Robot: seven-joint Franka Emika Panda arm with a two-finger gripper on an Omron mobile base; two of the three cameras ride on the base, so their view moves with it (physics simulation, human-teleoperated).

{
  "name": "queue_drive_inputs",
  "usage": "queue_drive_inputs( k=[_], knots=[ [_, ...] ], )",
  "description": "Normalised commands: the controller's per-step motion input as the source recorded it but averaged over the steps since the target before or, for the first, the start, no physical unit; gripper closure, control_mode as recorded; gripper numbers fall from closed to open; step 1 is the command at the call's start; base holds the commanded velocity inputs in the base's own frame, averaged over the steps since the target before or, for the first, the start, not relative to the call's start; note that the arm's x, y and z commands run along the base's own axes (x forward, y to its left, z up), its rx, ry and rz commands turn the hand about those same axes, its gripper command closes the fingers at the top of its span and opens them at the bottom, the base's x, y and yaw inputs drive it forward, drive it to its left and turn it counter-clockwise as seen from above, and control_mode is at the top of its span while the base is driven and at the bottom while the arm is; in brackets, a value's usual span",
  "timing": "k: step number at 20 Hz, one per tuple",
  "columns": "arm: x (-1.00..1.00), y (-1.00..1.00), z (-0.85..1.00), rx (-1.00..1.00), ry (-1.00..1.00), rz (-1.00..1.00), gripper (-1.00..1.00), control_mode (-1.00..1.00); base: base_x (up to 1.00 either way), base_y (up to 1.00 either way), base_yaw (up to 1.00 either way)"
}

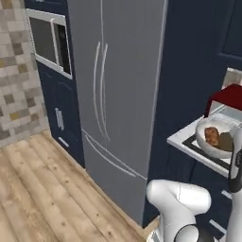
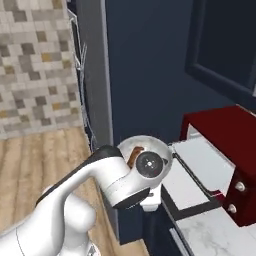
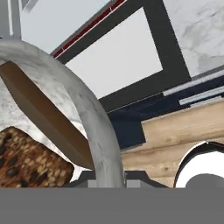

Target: Pick up the heated bread from the toaster oven and place it in the bowl. Then move the bread bowl to the dining counter.

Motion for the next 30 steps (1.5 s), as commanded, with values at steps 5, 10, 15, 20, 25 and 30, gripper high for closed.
queue_drive_inputs(
  k=[5, 10, 15, 20, 25, 30],
  knots=[
    [0.0, 0.0, 0.0, 0.0, 0.0, 0.0, 1.0, 1.0, -0.2, -0.27, 1.0],
    [0.0, 0.0, 0.0, 0.0, 0.0, 0.0, 1.0, 1.0, -0.18, -0.2, 1.0],
    [0.0, 0.0, 0.0, 0.0, 0.0, 0.0, 1.0, 1.0, -0.03, -0.04, 1.0],
    [0.0, 0.0, 0.0, 0.0, 0.0, 0.0, 1.0, 1.0, 0.0, 0.0, 1.0],
    [0.0, 0.0, 0.0, 0.0, 0.0, 0.0, 1.0, 1.0, 0.02, 0.11, 0.95],
    [0.0, 0.0, 0.0, 0.0, 0.0, 0.0, 1.0, 1.0, 0.49, 0.45, 0.73]
  ],
)
